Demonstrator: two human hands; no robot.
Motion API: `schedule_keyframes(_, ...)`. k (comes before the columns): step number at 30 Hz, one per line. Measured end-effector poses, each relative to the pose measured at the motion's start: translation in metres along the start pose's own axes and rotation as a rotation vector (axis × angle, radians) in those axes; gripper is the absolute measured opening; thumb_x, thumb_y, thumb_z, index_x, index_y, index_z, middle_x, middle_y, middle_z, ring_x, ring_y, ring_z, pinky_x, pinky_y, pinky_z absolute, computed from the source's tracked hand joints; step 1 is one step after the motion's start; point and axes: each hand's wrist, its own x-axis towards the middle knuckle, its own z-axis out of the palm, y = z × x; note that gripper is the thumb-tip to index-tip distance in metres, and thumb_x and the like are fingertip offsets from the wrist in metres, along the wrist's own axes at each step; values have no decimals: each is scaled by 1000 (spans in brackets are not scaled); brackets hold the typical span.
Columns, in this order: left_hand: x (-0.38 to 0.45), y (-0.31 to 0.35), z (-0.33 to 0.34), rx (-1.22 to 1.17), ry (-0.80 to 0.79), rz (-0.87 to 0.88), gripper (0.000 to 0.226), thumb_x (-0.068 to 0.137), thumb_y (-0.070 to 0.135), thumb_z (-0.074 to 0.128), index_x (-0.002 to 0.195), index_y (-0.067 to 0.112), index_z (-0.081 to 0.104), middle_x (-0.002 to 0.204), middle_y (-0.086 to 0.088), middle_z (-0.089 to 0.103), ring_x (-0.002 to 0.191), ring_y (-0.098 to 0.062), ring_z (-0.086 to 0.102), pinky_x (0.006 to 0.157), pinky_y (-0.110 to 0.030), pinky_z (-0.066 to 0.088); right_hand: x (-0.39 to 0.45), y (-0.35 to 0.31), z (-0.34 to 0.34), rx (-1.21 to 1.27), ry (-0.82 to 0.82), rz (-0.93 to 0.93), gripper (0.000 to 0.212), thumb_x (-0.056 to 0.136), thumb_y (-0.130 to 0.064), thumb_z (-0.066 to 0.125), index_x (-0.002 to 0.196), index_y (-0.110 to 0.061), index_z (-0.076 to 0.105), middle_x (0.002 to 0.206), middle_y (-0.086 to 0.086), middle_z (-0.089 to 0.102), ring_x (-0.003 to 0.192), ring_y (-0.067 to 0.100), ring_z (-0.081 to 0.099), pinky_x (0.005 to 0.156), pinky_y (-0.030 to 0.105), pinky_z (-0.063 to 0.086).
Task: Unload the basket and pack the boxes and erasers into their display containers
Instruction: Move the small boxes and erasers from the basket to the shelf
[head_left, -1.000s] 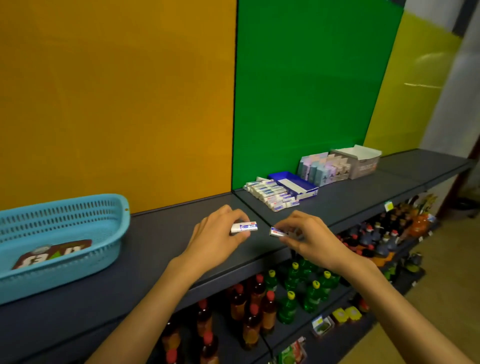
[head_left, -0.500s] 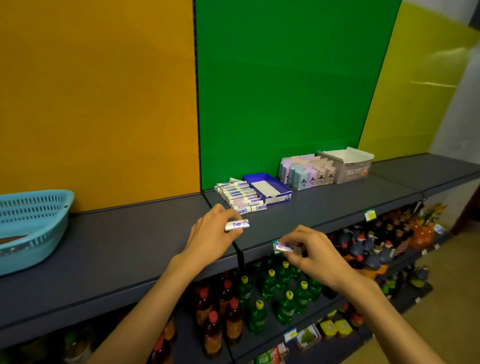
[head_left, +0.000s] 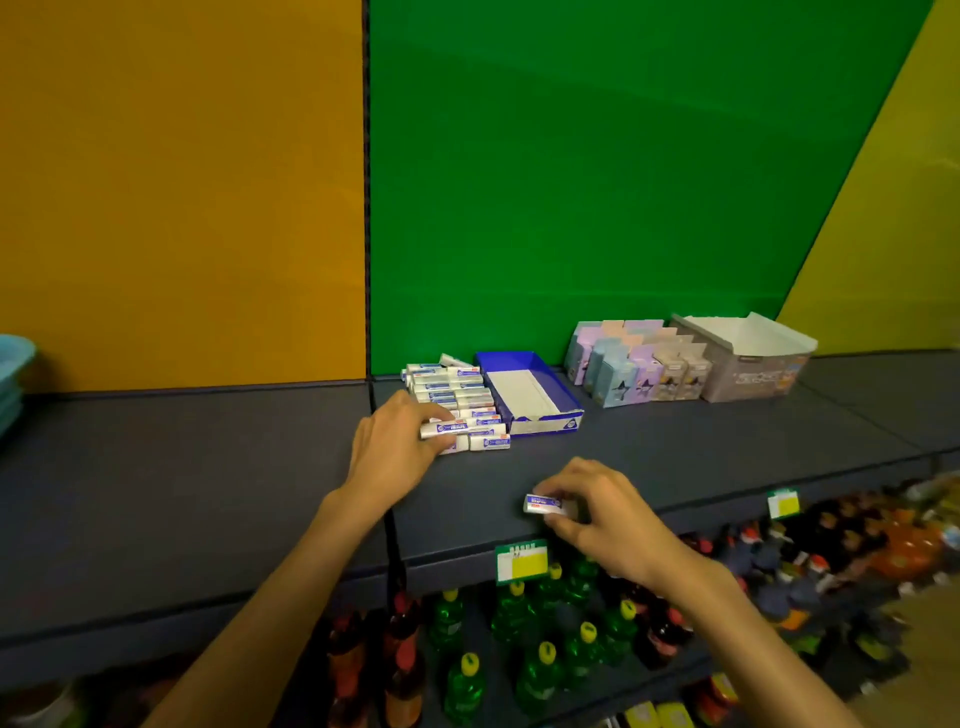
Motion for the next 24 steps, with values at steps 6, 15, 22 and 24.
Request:
schedule_keyframes(6,40,-10,13,58,11,-80,34,88,47,70,120,37,68,101,3,51,98,-23,59,79,-37,46,73,20,-10,12,12,-86,26,89,-22,68,114,-26,69,104,-9,60,95,6,52,82,23,41)
schedule_keyframes(15,54,-17,35,63,-64,-100,39,91,36,70,129,31,65,101,5,45,95,-17,54,82,-28,44,152,19,-6,-140,68,-158,31,92,-28,63,123,-23,66,114,-1,63,111,20,50,90,36,45)
schedule_keyframes(22,50,-19,37,58,10,-144,37,91,36,69,127,30,64,106,7,50,93,-13,54,89,-37,50,183,25,8,-138,0,-232,29,89,-20,65,118,-18,69,112,5,63,106,24,53,86,36,46)
schedule_keyframes(24,51,-18,35,52,42,-146,33,91,36,68,124,30,65,104,9,51,96,-13,53,89,-37,49,190,25,11,-160,-7,-267,28,89,-19,64,117,-18,69,110,5,64,104,24,53,85,36,47)
